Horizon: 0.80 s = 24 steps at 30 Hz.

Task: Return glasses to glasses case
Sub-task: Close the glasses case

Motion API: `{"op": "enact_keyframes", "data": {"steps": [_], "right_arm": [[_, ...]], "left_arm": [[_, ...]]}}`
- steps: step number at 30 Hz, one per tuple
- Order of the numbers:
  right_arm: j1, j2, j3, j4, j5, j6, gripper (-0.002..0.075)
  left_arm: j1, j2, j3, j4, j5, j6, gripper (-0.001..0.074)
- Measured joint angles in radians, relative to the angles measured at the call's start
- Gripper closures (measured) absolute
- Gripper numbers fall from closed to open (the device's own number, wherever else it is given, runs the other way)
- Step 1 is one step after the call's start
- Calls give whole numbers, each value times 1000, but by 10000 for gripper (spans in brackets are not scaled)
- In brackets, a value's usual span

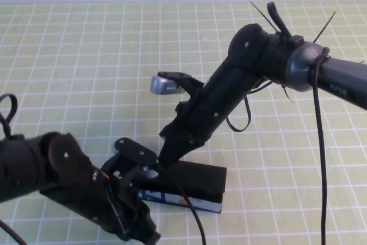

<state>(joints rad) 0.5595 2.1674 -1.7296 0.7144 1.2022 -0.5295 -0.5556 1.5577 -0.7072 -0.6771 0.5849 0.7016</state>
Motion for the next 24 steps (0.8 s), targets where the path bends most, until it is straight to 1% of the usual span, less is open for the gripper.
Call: {"op": "enact_keyframes", "data": {"steps": [2, 5, 7, 10, 16, 19, 24], "right_arm": [[14, -10, 16, -14, 0, 0, 743], [28, -12, 51, -41, 0, 0, 743], [28, -12, 69, -44, 0, 0, 743], [28, -12, 81, -44, 0, 0, 743], [28, -33, 85, -71, -2, 0, 743], [21, -73, 94, -106, -11, 0, 743], [3, -207, 96, -136, -112, 0, 743]], "left_arm": [[0, -14, -40, 56, 125, -34, 738], [0, -54, -126, 168, 298, -158, 738], [0, -101, -184, 252, 371, -248, 738], [0, -189, -251, 371, 432, -360, 738], [0, -426, -293, 571, 459, -528, 738], [0, -559, -293, 606, 437, -570, 738], [0, -765, -276, 615, 357, -626, 738]]}}
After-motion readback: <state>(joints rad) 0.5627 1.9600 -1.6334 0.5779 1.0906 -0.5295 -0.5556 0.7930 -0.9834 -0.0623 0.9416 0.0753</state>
